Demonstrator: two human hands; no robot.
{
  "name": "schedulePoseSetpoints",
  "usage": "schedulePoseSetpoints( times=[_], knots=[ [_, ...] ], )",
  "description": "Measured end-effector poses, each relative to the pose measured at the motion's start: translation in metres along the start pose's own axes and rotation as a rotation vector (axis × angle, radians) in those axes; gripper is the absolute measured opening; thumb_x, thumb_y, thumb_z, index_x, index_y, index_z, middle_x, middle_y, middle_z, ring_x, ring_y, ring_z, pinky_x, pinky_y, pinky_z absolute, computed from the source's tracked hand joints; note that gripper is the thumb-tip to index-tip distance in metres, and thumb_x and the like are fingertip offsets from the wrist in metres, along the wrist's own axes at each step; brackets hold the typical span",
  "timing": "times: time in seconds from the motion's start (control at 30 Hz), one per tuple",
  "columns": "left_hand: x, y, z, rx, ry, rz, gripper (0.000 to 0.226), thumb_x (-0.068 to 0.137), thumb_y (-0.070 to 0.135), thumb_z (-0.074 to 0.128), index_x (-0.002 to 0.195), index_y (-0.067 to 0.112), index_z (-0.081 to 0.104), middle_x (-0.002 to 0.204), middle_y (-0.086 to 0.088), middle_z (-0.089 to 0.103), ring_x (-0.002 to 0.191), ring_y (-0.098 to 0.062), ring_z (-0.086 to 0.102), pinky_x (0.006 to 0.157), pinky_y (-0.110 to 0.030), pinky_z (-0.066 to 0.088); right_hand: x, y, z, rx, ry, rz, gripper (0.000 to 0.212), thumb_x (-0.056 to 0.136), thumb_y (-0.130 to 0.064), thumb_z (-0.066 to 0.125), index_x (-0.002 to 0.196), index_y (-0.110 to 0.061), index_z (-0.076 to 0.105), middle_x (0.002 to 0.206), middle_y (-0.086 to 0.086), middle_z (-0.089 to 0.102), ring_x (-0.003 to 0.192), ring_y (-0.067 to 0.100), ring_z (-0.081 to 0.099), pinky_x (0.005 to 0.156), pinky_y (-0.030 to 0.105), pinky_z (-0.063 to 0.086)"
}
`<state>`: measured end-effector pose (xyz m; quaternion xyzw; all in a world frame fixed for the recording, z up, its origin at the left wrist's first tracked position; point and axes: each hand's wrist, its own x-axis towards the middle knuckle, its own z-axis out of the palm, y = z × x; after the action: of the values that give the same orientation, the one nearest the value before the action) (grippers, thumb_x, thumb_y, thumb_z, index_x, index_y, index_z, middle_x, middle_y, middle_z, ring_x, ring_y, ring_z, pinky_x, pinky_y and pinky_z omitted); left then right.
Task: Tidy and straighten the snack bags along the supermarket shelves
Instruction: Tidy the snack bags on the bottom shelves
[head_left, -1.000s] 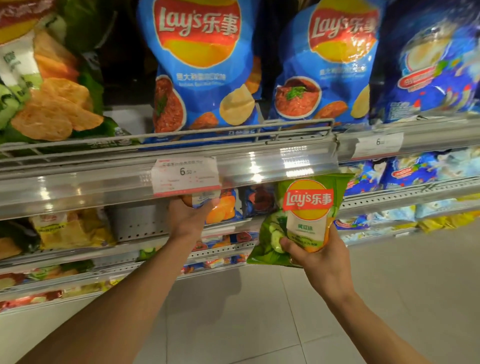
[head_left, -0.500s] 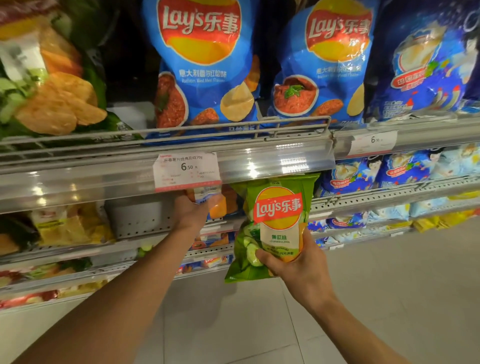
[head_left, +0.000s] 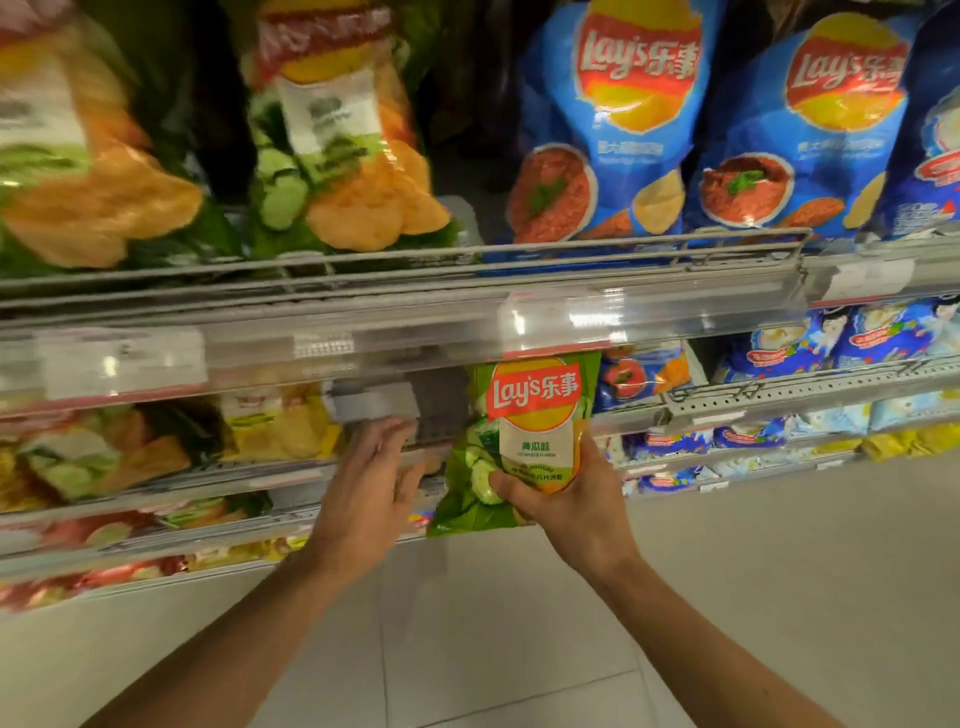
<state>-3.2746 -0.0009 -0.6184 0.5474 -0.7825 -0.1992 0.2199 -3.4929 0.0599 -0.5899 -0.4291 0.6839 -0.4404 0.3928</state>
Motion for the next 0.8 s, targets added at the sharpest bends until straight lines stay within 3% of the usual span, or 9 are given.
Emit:
schedulePoseSetpoints(
  times=[0.07, 0.13, 0.23, 0.3, 0.4, 0.53, 0.6, 0.67, 0.8],
  knots=[
    [-0.03, -0.029, -0.03, 0.099, 0.009, 0.043, 0.038, 0.095, 0.027, 0.053, 0.125, 0.006, 0.062, 0.128, -0.009, 0.054, 0.117, -0.027, 0.055, 0.099, -0.041, 0.049, 0.003, -0.013, 0.034, -0.018, 0.008, -0.026, 0.062, 0.064, -0.03, 0.096, 0.111, -0.037, 0.056, 0.091, -0.041, 0.067, 0.09, -0.015, 0.065, 0.069, 0.007, 0.052],
    [-0.05, -0.058, -0.059, 0.233, -0.013, 0.035, 0.046, 0.092, 0.034, 0.044, 0.125, 0.01, 0.063, 0.128, -0.01, 0.054, 0.116, -0.03, 0.054, 0.096, -0.045, 0.049, 0.008, -0.024, 0.065, -0.045, 0.013, -0.049, 0.065, 0.065, -0.032, 0.096, 0.116, -0.032, 0.056, 0.093, -0.033, 0.071, 0.09, -0.011, 0.067, 0.071, 0.011, 0.055],
    [-0.071, -0.102, -0.089, 0.408, -0.056, -0.005, 0.047, 0.088, 0.032, 0.062, 0.129, 0.01, 0.061, 0.13, -0.016, 0.052, 0.117, -0.037, 0.051, 0.098, -0.051, 0.046, 0.018, -0.04, 0.1, -0.095, 0.036, -0.07, 0.067, 0.064, -0.038, 0.094, 0.116, -0.03, 0.053, 0.104, -0.016, 0.071, 0.095, 0.005, 0.069, 0.081, 0.027, 0.059],
    [-0.078, -0.126, -0.099, 0.472, -0.114, -0.036, 0.063, 0.078, 0.03, 0.079, 0.133, 0.006, 0.058, 0.127, -0.02, 0.054, 0.115, -0.04, 0.054, 0.096, -0.054, 0.049, 0.028, -0.047, 0.115, -0.138, 0.066, -0.083, 0.064, 0.065, -0.039, 0.093, 0.114, -0.028, 0.053, 0.101, -0.016, 0.069, 0.093, 0.004, 0.068, 0.078, 0.023, 0.058],
    [-0.083, -0.149, -0.103, 0.478, -0.179, -0.025, 0.079, 0.081, 0.035, 0.077, 0.147, 0.007, 0.044, 0.132, -0.021, 0.052, 0.124, -0.04, 0.05, 0.105, -0.054, 0.044, 0.047, -0.053, 0.124, -0.205, 0.111, -0.091, 0.06, 0.068, -0.036, 0.093, 0.115, -0.019, 0.06, 0.096, -0.013, 0.071, 0.082, -0.002, 0.067, 0.067, 0.012, 0.056],
    [-0.085, -0.155, -0.096, 0.445, -0.215, -0.037, 0.083, 0.092, 0.044, 0.057, 0.157, 0.014, 0.017, 0.149, -0.017, 0.031, 0.143, -0.037, 0.024, 0.121, -0.049, 0.021, 0.065, -0.045, 0.128, -0.258, 0.09, -0.034, 0.059, 0.071, -0.034, 0.092, 0.117, -0.012, 0.062, 0.091, -0.012, 0.069, 0.069, -0.005, 0.066, 0.055, 0.005, 0.048],
    [-0.085, -0.155, -0.093, 0.422, -0.222, -0.067, 0.085, 0.093, 0.049, 0.052, 0.158, 0.017, 0.008, 0.153, -0.013, 0.022, 0.146, -0.034, 0.013, 0.123, -0.046, 0.013, 0.069, -0.037, 0.131, -0.249, 0.079, -0.02, 0.064, 0.071, -0.033, 0.092, 0.121, -0.015, 0.057, 0.094, -0.015, 0.065, 0.079, -0.002, 0.064, 0.057, 0.004, 0.049],
    [-0.086, -0.155, -0.092, 0.424, -0.24, -0.086, 0.089, 0.093, 0.053, 0.051, 0.158, 0.019, 0.0, 0.155, -0.009, 0.015, 0.147, -0.033, 0.006, 0.124, -0.045, 0.01, 0.073, -0.032, 0.132, -0.247, 0.045, -0.002, 0.069, 0.071, -0.035, 0.091, 0.126, -0.015, 0.054, 0.105, -0.008, 0.068, 0.094, 0.01, 0.067, 0.067, 0.011, 0.054],
    [-0.086, -0.158, -0.093, 0.367, -0.249, -0.102, 0.093, 0.089, 0.05, 0.058, 0.158, 0.021, 0.003, 0.154, -0.008, 0.016, 0.147, -0.032, 0.003, 0.124, -0.045, 0.012, 0.081, -0.029, 0.133, -0.275, -0.019, 0.043, 0.074, 0.073, -0.039, 0.089, 0.132, -0.015, 0.052, 0.107, -0.006, 0.067, 0.087, 0.004, 0.063, 0.06, 0.008, 0.048]
  ],
)
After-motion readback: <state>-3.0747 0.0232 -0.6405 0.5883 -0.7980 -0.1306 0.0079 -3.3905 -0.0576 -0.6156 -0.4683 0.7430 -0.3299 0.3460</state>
